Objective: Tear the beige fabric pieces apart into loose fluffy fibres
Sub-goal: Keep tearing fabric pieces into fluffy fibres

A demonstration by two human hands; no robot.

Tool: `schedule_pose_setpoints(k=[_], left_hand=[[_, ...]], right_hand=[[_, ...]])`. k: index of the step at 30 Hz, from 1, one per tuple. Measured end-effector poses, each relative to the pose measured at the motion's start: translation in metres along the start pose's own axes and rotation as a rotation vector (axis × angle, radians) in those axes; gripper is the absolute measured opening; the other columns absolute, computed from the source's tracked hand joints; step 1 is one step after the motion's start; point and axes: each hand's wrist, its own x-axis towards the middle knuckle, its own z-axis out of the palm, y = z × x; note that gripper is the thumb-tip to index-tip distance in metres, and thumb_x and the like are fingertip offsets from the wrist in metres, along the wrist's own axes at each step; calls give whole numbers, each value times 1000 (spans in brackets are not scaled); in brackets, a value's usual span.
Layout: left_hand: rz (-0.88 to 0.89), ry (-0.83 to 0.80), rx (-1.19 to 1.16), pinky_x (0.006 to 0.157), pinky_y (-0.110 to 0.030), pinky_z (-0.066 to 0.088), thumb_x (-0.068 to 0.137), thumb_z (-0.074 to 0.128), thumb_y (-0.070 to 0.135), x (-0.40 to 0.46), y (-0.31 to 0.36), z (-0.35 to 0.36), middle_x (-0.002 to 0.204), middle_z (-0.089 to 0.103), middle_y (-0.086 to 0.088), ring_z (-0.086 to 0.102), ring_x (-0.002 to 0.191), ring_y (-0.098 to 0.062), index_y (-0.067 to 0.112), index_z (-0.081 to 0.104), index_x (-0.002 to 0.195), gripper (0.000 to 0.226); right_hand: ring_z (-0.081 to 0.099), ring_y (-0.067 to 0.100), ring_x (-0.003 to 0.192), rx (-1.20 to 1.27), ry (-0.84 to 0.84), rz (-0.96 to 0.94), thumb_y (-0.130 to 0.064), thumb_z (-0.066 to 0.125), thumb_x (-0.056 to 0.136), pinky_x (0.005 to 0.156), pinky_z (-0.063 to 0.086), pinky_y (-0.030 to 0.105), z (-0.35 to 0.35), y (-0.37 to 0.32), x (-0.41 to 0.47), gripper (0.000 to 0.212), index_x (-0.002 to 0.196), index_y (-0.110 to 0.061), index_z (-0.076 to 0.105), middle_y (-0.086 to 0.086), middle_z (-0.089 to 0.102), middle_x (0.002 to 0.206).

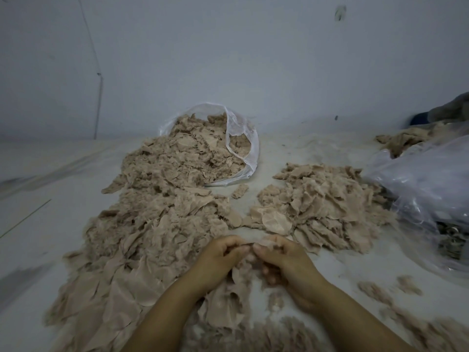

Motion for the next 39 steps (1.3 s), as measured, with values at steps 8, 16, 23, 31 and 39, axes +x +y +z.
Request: schedule_pose_setpoints(k=[8, 16, 23, 31, 39], left_hand=[[-31, 99, 80, 49, -19, 34, 94, 53, 19, 4, -8, -17, 49, 43, 6, 38, 43, -5, 15, 57, 63, 31], [-65, 119, -514, 63, -22, 53, 77, 65, 16, 4, -8, -10, 81, 70, -3, 68, 75, -15, 11, 64, 98, 22], [-12, 210, -261, 63, -19, 52, 79, 68, -4, 1, -3, -3, 75, 71, -1, 67, 71, -12, 16, 70, 89, 23], [3, 370, -256, 60, -17, 51, 91, 53, -1, 4, -4, -7, 66, 63, 0, 60, 61, -8, 9, 63, 81, 18], [95, 199, 242, 57, -16, 40, 94, 49, 8, 5, -14, 5, 60, 51, 13, 47, 57, -1, 22, 51, 73, 25]], right_hand=[[37, 7, 41, 7, 323, -116, -20, 59, 92, 38, 30, 17, -18, -1, 8, 24, 68, -20, 54, -5, 47, 49], [69, 17, 94, 316, 249, -72, -36, 62, 86, 81, 54, 31, -4, 0, 7, 50, 127, -12, 46, 10, 64, 116], [58, 18, 73, -500, 73, -48, -39, 75, 75, 69, 47, 34, 14, 3, -3, 28, 85, -17, 61, 2, 62, 80], [43, 12, 48, -92, 36, 9, -11, 57, 93, 49, 37, 23, 7, 5, -4, 34, 60, -15, 51, 1, 49, 53], [43, 13, 57, -217, 20, -40, -20, 69, 86, 55, 36, 26, 9, 5, -5, 25, 69, -15, 51, -3, 47, 58]])
